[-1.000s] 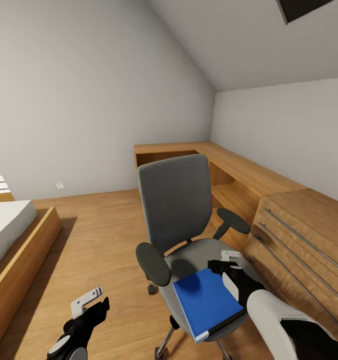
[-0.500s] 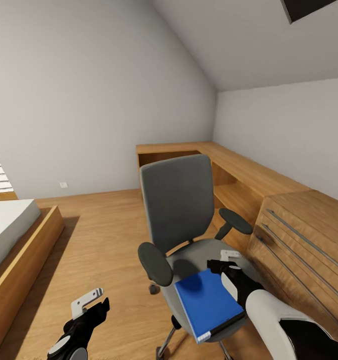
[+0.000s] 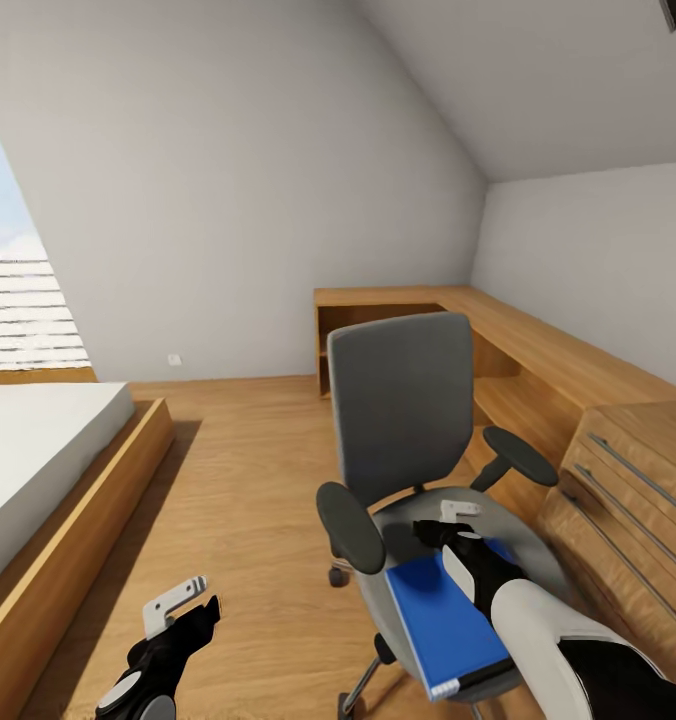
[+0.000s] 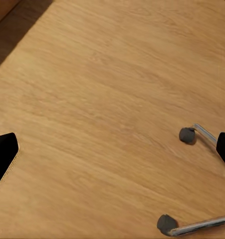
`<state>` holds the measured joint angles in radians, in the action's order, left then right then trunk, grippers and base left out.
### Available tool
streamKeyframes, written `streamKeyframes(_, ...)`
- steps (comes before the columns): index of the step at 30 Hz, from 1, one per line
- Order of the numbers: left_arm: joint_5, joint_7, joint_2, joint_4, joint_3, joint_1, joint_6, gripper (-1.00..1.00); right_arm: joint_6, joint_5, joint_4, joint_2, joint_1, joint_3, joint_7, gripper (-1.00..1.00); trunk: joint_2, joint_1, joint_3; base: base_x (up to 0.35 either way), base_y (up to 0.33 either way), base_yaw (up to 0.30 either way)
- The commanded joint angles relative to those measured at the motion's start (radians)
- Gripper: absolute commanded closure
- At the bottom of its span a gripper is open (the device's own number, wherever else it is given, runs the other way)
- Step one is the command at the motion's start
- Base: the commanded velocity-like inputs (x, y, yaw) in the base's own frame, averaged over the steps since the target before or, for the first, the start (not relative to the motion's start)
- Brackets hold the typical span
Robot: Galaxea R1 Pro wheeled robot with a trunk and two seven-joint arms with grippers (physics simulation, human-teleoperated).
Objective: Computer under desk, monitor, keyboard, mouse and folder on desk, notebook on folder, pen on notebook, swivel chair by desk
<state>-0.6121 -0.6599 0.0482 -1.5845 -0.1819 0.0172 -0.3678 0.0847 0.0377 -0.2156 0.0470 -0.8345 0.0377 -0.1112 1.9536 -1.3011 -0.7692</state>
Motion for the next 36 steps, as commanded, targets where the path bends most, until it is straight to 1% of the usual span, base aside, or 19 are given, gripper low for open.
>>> streamKeyframes(1,-0.006,-0.007,0.001,-0.002,-0.002,0.0,-0.002,-1.0,0.005,0.004,-0.002,0.001,0.0,0.003,-0.002,-1.0,0.0,0.0,-0.001,0.0,0.0,0.276)
streamKeyframes(7,-0.005,-0.007,0.001,-0.002,-0.002,0.0,-0.002,-1.0,0.006,0.004,-0.002,-0.001,0.0,0.004,0.001,-1.0,0.0,0.0,-0.001,0.0,0.0,0.125)
streamKeyframes(21,-0.003,-0.007,-0.002,-0.002,-0.007,0.0,-0.002,-1.0,0.009,-0.004,0.002,-0.002,0.0,-0.007,0.012,-1.0,0.0,0.0,-0.001,0.0,0.0,0.008)
streamKeyframes(22,0.003,-0.003,-0.007,0.004,-0.013,0.0,0.003,-1.0,0.015,-0.009,-0.004,0.004,0.002,-0.013,0.006,-1.0,0.0,0.0,-0.001,0.0,0.0,0.0)
streamKeyframes(25,0.003,-0.004,-0.024,0.021,-0.03,0.0,0.004,-1.0,0.031,-0.026,0.001,0.019,0.002,-0.03,-0.001,-1.0,0.0,0.0,-0.001,0.0,0.0,0.0)
streamKeyframes(27,0.003,-0.004,-0.036,0.032,-0.041,0.0,0.003,-1.0,0.043,-0.037,0.002,0.019,0.002,-0.041,-0.001,-1.0,0.0,0.0,-0.001,0.0,0.0,0.0)
streamKeyframes(29,0.003,-0.004,-0.037,0.044,-0.05,0.0,0.003,-1.0,0.054,-0.041,0.003,0.02,0.002,-0.048,-0.001,-1.0,0.0,0.0,-0.001,0.0,0.0,0.0)
streamKeyframes(30,0.004,-0.004,-0.037,0.044,-0.049,0.0,0.003,-1.0,0.053,-0.04,0.003,0.019,0.002,-0.045,-0.001,-1.0,0.0,0.0,-0.001,0.0,0.0,0.0)
streamKeyframes(32,0.005,-0.004,-0.034,0.044,-0.052,0.0,0.004,-1.0,0.042,-0.043,0.004,0.017,0.002,-0.044,0.0,-1.0,0.0,0.0,-0.001,0.0,0.0,0.0)
streamKeyframes(36,0.006,-0.005,-0.029,0.045,-0.059,0.0,0.004,-1.0,0.019,-0.063,0.005,0.014,0.002,-0.051,0.0,-1.0,0.0,0.0,-0.001,0.0,0.0,0.0)
